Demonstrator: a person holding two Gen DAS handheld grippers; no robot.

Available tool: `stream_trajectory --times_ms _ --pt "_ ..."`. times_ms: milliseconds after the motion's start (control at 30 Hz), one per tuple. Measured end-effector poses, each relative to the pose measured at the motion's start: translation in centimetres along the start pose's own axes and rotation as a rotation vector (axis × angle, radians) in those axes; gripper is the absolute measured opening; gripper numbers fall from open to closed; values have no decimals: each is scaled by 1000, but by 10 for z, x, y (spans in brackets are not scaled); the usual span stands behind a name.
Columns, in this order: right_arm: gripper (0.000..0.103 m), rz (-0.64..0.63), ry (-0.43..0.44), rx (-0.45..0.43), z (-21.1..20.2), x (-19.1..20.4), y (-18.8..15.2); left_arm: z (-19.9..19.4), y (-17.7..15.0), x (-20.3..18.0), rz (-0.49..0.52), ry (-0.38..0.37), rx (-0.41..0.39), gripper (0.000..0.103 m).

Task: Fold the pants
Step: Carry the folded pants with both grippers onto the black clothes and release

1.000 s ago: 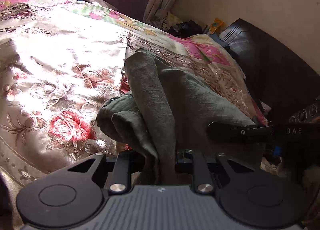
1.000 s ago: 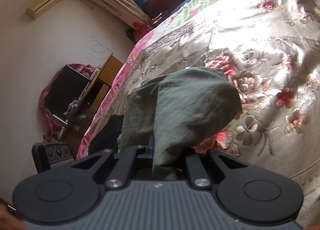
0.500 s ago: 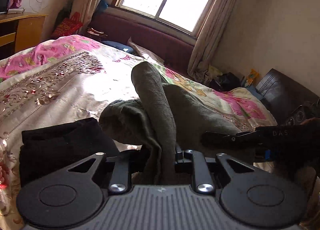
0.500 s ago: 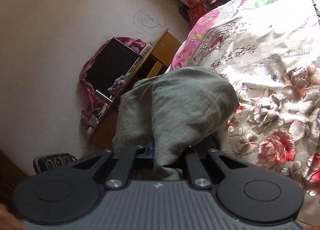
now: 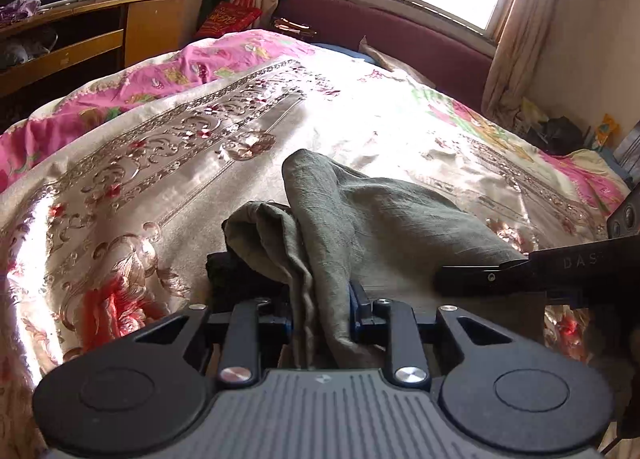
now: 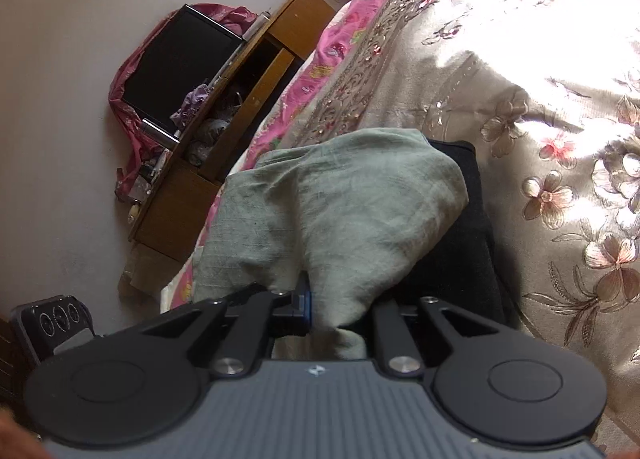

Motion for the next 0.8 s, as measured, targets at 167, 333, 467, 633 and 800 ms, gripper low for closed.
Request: stream_trajectory --times_ms 167,333,467,633,800 --pt "35 -63 -56 -25 -11 -7 -6 -7 -11 9 23 36 -15 59" --pt "47 -184 -149 -118 -50 -8 -4 -23 -3 20 79 121 -27 75" --pt "46 -259 -220 -241 -74 5 4 -43 12 21 138 247 -88 74" --pt "46 -359 -228 -308 -56 34 3 -64 43 -6 133 275 -266 73" --pt "44 -456 -300 -285 -16 34 -6 -30 42 -37 194 287 -293 74"
Point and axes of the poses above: each gripper's, at about its wrist camera, not at the fingertips, and z roughly the way its jaws point, x to its left, y to its top, the point moved 7 cm from there along z, roughly the way its jaws point, and after that the axes turned 3 degrees about z, right-handed, at the moved point
